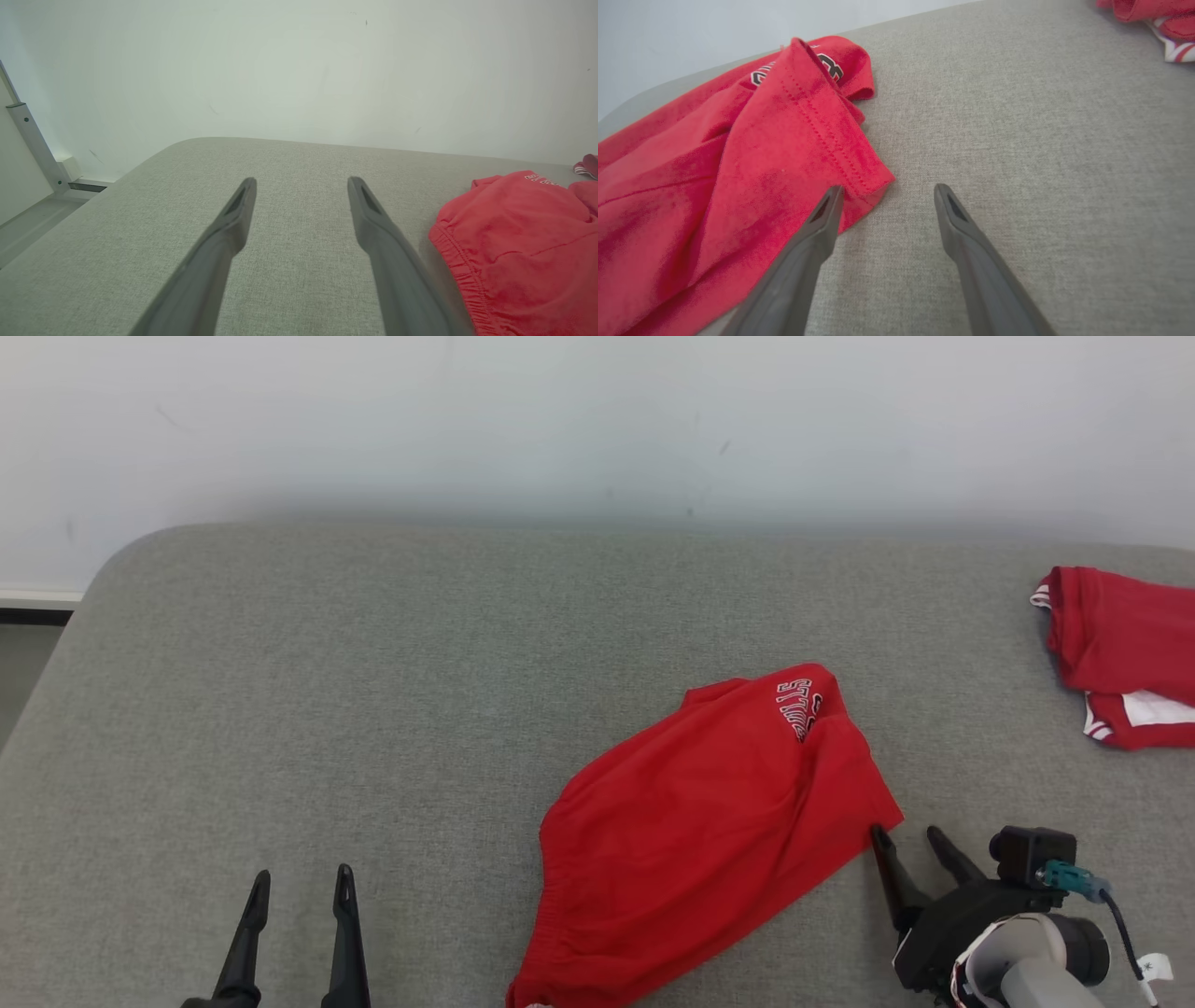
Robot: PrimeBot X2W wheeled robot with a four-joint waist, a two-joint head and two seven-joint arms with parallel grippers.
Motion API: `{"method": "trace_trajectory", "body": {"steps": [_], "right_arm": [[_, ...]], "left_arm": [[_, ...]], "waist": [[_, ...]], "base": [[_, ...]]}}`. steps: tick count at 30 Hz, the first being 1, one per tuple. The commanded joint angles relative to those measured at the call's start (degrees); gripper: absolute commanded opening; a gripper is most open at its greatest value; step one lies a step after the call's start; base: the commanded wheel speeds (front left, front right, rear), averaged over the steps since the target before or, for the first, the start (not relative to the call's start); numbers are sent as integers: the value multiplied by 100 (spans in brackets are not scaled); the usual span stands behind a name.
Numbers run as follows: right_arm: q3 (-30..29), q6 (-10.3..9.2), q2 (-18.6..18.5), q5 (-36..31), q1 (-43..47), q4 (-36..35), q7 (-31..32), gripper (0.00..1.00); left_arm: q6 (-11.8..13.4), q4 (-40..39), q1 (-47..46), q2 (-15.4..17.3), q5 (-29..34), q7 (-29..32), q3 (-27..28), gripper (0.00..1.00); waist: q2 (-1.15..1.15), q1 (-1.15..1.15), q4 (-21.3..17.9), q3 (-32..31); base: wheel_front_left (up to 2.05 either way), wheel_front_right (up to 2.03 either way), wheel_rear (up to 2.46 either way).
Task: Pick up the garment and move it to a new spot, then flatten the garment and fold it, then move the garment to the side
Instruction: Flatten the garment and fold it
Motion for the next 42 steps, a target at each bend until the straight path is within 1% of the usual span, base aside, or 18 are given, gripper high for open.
{"method": "trace_trajectory", "body": {"steps": [1, 5, 6, 7, 8, 9, 16, 19, 23, 24, 25, 26, 27, 32, 38, 39, 40, 42], "right_arm": [[-7, -13, 52, -34, 45, 88, 33, 100], [-86, -13, 265, 107, -47, 363, 41, 100], [-74, -13, 287, 100, -80, 440, 38, 70], [-58, -13, 325, 102, -116, 510, 20, 30], [-37, -12, 392, 146, -146, 561, 5, 1], [-23, -13, 444, 180, -175, 629, -6, 0], [140, -13, 442, 316, -183, 934, -292, 0], [219, -13, 325, 267, -100, 914, -379, 0], [298, -13, 247, 459, -63, 693, -439, 0], [306, -13, 201, 478, -74, 680, -443, 29], [314, -13, 183, 499, -89, 688, -434, 37], [337, -12, 169, 472, -134, 705, -417, 79], [361, -12, 172, 445, -197, 730, -386, 100], [477, -13, 193, 387, -560, 990, -241, 100], [579, -13, 202, 274, -859, 1570, -90, 100], [601, -13, 241, 265, -867, 1632, -107, 30], [610, -13, 280, 298, -877, 1652, -148, 0], [664, -13, 297, 329, -852, 1672, -215, 0]], "left_arm": [[-11, 23, -59, -6, 70, -17, -6, 100], [-42, 71, -38, -7, 102, -17, 5, 100], [-54, 87, -29, -7, 96, -17, 7, 100], [-60, 100, -22, -7, 105, -17, 8, 100], [-68, 106, -20, -8, 109, -17, 8, 100], [-75, 114, -16, -8, 114, -17, 8, 100], [-55, 151, 94, -6, 140, -17, -47, 100], [-52, 139, 138, -8, 135, -17, -50, 100], [-38, 107, 230, -6, 90, -17, 64, 100], [-56, 111, 234, -8, 91, -16, 61, 100], [-77, 114, 223, -8, 96, -17, 52, 100], [-90, 109, 195, -7, 93, -17, 38, 100], [-86, 107, 166, -6, 87, -17, 17, 100], [-98, 96, 48, -6, 85, -17, -120, 100], [-136, 162, -74, -7, 118, -17, -150, 100], [-131, 166, -75, -5, 118, -17, -141, 100], [-130, 163, -72, -7, 116, -17, -133, 100], [-121, 154, -64, -6, 107, -17, -101, 100]], "waist": [[0, 0, 53, -7], [0, 0, 96, -68], [0, 0, 108, -84], [0, 0, 113, -96], [0, 0, 115, -104], [0, 0, 117, -116], [0, 0, 83, -318], [0, 0, 41, -371], [0, 0, -145, -399], [0, 0, -158, -398], [0, 0, -163, -388], [0, 0, -157, -375], [0, 0, -142, -359], [0, 0, 15, -238], [0, 0, 207, -132], [0, 0, 219, -130], [0, 0, 226, -123], [0, 0, 214, -128]], "base": [[0, 0, 0], [0, 0, 0], [0, 0, 0], [0, 0, 0], [0, 0, 0], [0, 0, 0], [0, 0, 0], [0, 0, 0], [0, 0, 0], [0, 0, 0], [0, 0, 0], [0, 0, 0], [0, 0, 0], [0, 0, 0], [0, 0, 0], [0, 0, 0], [0, 0, 0], [0, 0, 0]]}}
